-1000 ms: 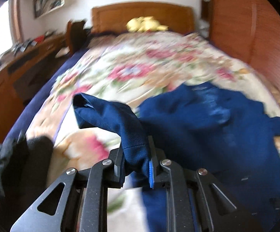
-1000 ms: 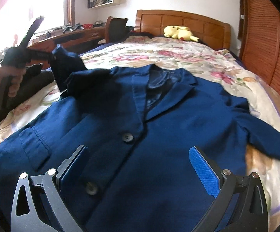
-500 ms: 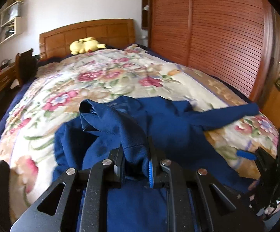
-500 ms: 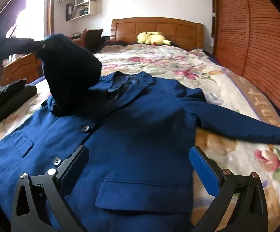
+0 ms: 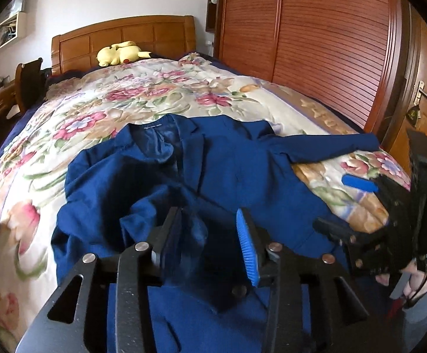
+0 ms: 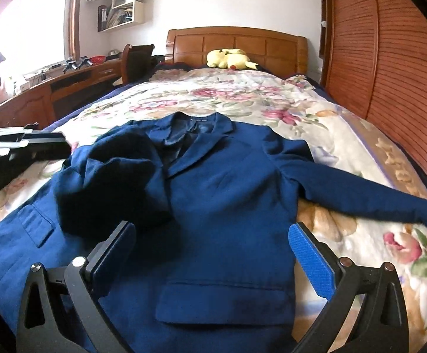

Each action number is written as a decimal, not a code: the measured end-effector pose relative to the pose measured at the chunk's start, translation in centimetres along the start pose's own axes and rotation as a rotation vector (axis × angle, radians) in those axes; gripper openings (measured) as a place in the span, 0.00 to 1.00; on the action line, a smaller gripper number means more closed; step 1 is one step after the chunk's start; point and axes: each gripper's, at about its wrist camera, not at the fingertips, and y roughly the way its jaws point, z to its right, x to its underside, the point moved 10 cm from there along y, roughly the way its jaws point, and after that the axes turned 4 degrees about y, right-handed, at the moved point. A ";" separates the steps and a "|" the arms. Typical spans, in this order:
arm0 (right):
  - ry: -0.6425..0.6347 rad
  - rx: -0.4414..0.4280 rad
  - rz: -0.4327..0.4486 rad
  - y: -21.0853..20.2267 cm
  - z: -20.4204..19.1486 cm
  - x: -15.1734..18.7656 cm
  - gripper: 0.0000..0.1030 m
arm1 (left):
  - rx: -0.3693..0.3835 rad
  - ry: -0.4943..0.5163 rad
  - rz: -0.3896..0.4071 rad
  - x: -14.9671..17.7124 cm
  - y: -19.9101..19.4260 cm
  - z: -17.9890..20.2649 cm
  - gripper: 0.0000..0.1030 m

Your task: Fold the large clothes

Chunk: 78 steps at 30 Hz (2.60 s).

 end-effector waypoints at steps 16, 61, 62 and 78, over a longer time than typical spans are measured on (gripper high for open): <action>-0.048 -0.064 -0.058 2.5 -4.0 0.3 1.00 | -0.154 -0.092 0.094 5.2 -6.7 -7.7 0.72; -0.003 -0.179 0.069 -1.1 0.2 0.3 0.08 | -0.134 -0.026 0.056 4.5 -3.5 -4.2 0.72; 0.001 -0.179 0.058 -0.8 0.2 0.7 0.08 | -0.133 -0.020 0.053 4.5 -3.3 -3.9 0.72; 0.002 -0.120 -0.029 -2.3 1.6 2.6 0.26 | -0.126 -0.019 0.035 4.1 -1.3 -2.0 0.72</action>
